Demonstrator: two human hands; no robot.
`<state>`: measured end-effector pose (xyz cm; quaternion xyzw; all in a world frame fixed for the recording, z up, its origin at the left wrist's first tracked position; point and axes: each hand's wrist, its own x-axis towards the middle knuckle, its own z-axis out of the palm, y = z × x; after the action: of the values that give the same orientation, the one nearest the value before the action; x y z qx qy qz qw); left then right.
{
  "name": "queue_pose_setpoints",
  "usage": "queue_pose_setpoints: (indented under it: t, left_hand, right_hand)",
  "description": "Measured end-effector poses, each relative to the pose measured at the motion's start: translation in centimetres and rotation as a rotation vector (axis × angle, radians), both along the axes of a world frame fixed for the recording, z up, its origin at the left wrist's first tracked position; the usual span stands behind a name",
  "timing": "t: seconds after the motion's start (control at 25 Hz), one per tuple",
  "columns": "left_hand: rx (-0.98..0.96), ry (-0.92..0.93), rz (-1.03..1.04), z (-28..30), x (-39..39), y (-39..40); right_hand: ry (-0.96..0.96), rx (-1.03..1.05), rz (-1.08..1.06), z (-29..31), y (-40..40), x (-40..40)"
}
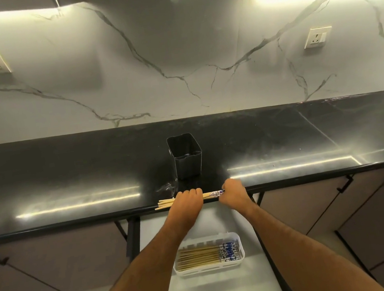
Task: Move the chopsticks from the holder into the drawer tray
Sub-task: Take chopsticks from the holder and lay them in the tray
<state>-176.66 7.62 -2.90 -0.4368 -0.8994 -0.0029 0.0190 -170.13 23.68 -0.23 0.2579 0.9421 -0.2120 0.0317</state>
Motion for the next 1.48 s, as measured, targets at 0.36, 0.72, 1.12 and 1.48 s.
queue_pose_setpoints:
  t: [0.36, 0.72, 1.12, 1.48]
  left_hand:
    - [-0.066, -0.029, -0.006, -1.3, 1.4, 0.4]
    - [-0.006, -0.164, 0.007, -4.5, 3.1, -0.9]
    - [-0.110, -0.293, 0.026, -11.8, 5.5, -2.1]
    - [-0.215, -0.302, 0.091, -18.4, 5.1, -1.7]
  right_hand:
    - [-0.023, 0.360, 0.354, -1.5, -1.1, 1.3]
    - [-0.068, 0.429, 0.549, -5.6, -0.9, 4.0]
    - [-0.158, 0.230, 0.572, -13.6, -0.9, 6.3]
    - [-0.213, 0.247, 0.617, -19.9, -1.0, 5.6]
